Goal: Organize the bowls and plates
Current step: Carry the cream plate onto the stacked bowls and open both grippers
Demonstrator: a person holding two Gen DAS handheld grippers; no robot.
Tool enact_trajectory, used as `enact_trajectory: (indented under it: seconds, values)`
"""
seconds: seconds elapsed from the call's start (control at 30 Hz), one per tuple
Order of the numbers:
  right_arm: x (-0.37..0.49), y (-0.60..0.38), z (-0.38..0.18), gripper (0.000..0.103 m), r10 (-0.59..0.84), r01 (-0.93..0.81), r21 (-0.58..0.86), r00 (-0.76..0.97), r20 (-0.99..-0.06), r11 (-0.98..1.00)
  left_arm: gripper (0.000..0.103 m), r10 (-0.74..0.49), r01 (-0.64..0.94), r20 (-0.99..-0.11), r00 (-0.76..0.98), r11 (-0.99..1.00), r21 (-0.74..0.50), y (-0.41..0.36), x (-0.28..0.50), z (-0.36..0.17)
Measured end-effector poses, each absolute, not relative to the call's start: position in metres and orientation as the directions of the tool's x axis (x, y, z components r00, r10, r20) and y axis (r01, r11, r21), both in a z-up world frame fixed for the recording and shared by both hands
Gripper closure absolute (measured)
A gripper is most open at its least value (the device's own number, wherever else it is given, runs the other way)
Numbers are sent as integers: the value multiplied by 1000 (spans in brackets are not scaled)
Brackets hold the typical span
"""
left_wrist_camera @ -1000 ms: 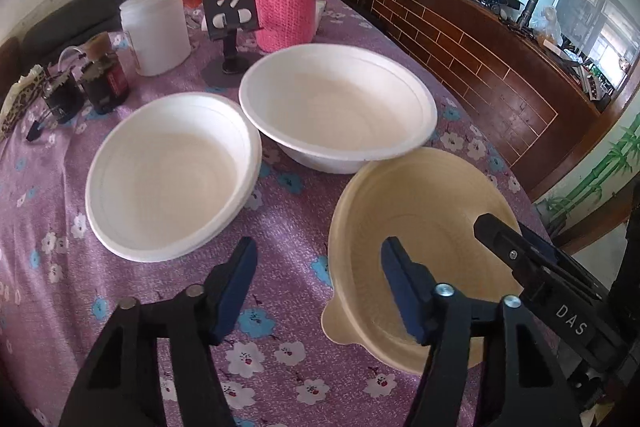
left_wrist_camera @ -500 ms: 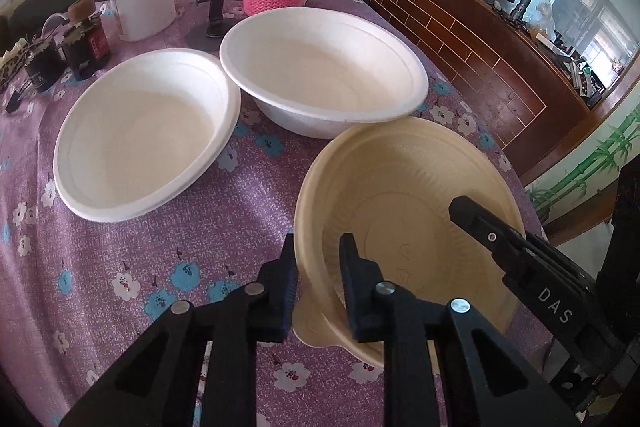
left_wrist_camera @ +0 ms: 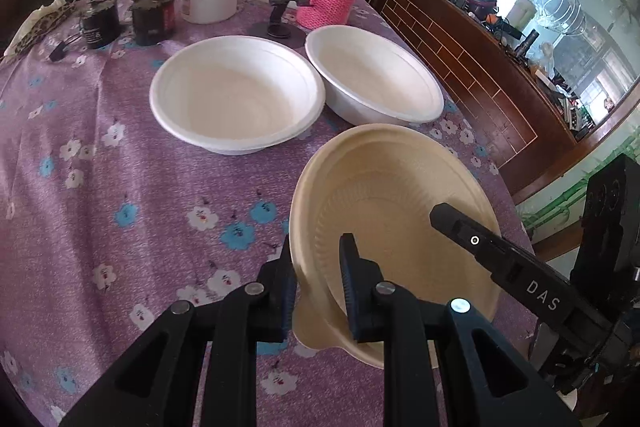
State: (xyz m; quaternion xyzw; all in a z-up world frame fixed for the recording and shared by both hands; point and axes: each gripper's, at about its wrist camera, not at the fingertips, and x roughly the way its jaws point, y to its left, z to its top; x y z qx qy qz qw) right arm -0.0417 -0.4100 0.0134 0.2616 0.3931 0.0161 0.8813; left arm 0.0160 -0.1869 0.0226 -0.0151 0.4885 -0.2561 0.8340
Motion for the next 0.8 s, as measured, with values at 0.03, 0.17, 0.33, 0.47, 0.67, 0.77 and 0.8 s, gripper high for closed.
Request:
enact_trajectory:
  seconds: [0.03,0.17,0.33,0.47,0.67,0.77,0.8]
  values:
    - [-42,-403,17,78,231,170,466,693,-683,868,84,-443,405,-802,400,871,-279,-180,14,26]
    - [-44,-371,35,78,236,125,446,707,-667,886,84,-445,376,-770,457,881,-287,-144,2,42]
    - [-40,-318,62,78,269,36,418,715,-645,908,84,-447,310,-717,535,893,-326,-85,-9,67]
    - [-35,-268,82,78,299,-42,387,713,-634,921,84,-437,247,-674,595,898,-364,-31,-17,82]
    - [-26,-183,102,78,352,-156,346,694,-628,925,84,-384,137,-627,677,904,-406,55,-31,93]
    - [-22,-137,109,77,383,-220,325,676,-629,920,84,-340,73,-606,719,904,-421,100,-39,98]
    - [-20,-120,111,77,397,-244,319,668,-629,916,83,-321,49,-600,733,904,-424,115,-41,100]
